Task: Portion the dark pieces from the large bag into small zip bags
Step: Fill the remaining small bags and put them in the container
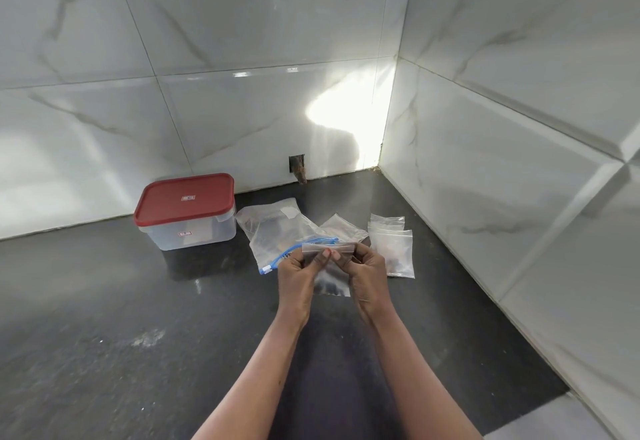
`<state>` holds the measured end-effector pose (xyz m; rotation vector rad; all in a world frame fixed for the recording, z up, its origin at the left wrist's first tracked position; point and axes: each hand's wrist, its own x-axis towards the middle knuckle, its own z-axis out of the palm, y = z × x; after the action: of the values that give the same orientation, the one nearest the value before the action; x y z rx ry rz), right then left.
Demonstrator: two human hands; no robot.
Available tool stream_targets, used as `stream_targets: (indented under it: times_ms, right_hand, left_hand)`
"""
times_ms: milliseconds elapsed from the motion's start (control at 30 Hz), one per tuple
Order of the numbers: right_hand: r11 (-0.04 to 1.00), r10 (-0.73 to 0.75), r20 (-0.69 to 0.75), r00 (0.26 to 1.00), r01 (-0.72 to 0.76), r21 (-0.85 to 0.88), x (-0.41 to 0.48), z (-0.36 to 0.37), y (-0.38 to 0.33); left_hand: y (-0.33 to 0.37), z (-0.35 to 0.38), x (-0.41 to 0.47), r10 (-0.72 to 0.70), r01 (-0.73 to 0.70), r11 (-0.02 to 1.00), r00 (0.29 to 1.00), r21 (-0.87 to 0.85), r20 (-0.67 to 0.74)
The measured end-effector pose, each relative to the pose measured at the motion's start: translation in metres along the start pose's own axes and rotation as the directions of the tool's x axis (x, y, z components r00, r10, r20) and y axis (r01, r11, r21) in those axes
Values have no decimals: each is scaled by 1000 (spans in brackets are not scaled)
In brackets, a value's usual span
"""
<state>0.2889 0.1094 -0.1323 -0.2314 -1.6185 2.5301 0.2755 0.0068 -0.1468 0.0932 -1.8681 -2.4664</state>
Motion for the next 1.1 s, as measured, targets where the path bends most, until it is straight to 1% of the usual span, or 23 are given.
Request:
stream_targets:
  times_ms: [100,200,300,400,500,633,667,733,800,867,933,1000,1100]
  right_hand:
    - [999,32,-33,999,-33,-9,0,0,-1]
    - [998,50,-80,996,-53,-36,-1,-2,-1]
    - [996,47,-90,995,-54,-70,-1,-6,-2]
    - [995,68,-82,994,-73,-64,0,-10,-3]
    - [993,96,-155,983,-105,-51,1,-12,-4]
    - [992,97,-254,962,-113,-52,0,-20,-10]
    - [991,92,-259,961,-113,-70,0,-24,-12]
    - [983,49,-260,964,-94,-160,1,-31,-15]
    - [954,-27,-269,963,-56,-295,3,-40,-16]
    - [924,-70,-300,951,-52,-380,6,-49,-18]
    - [911,-87,-341,936,-63,-406,11,-59,-20]
    - [915,-80,-376,923,-82,-395,15,-67,-25]
    - [939,-45,-432,901,-109,-326,20,-77,-32]
  left_hand:
    - [-3,1,0,8,-9,998,1000,57,22]
    - [-7,5,-3,20,-21,994,1000,104,11]
    - [-5,8,-4,0,1,996,1000,93,-1]
    - [-4,9,-4,-20,18,997,999,74,28]
    - [-4,12,-5,-26,23,996,999,86,37]
    - [-8,18,1,-53,50,992,998,118,30]
    - [-10,21,2,-63,59,990,998,128,28]
    - [-13,28,2,-92,91,989,996,117,9]
    - [-15,37,4,-136,136,988,991,73,2]
    - [-16,47,6,-184,183,983,983,23,26]
    - [-17,56,9,-196,194,980,978,31,65]
    - [-18,62,10,-187,183,981,979,66,75]
    - [-23,71,14,-217,215,970,976,112,6]
